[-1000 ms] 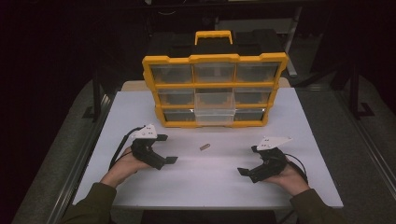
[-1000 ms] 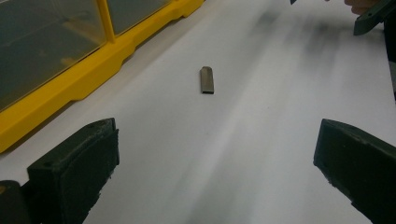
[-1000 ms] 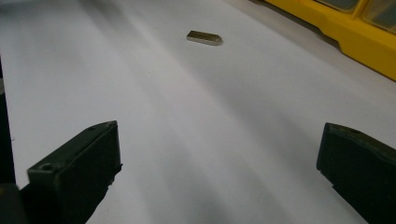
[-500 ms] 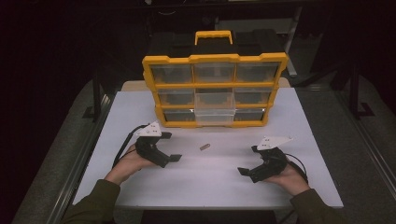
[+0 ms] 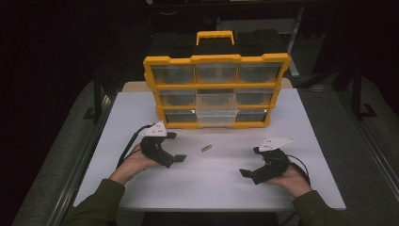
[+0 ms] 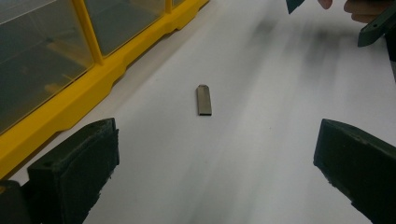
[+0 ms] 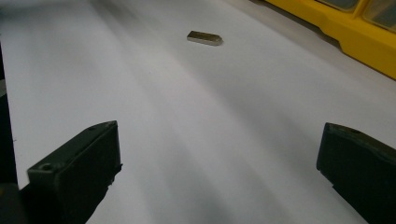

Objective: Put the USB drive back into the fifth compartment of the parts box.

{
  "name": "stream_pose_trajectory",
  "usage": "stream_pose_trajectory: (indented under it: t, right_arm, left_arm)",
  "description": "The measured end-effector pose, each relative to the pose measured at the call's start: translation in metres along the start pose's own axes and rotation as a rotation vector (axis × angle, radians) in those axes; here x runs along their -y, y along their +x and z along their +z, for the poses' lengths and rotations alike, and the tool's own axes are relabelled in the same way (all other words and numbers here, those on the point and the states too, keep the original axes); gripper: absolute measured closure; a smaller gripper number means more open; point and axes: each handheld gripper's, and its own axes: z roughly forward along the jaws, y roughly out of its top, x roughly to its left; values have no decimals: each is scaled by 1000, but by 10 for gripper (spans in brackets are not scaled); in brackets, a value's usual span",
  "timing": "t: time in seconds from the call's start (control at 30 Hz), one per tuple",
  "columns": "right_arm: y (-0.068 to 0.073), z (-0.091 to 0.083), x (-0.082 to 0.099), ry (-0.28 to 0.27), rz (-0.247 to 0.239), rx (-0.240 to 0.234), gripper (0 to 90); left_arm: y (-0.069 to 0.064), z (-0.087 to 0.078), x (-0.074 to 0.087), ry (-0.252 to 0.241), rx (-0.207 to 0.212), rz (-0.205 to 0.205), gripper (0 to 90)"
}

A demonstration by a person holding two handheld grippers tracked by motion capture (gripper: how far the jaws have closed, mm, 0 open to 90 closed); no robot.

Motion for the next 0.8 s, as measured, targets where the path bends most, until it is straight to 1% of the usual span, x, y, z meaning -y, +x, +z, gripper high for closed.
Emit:
stream_pose_trajectory:
  t: [0.23, 0.8]
  right_arm:
    - [0, 0, 0, -1, 2, 2, 0]
    - [0, 0, 0, 2, 0, 2, 0]
  left_arm:
    - [0, 4, -3, -3, 6, 1, 0]
    - [3, 13, -11, -3, 5, 10, 0]
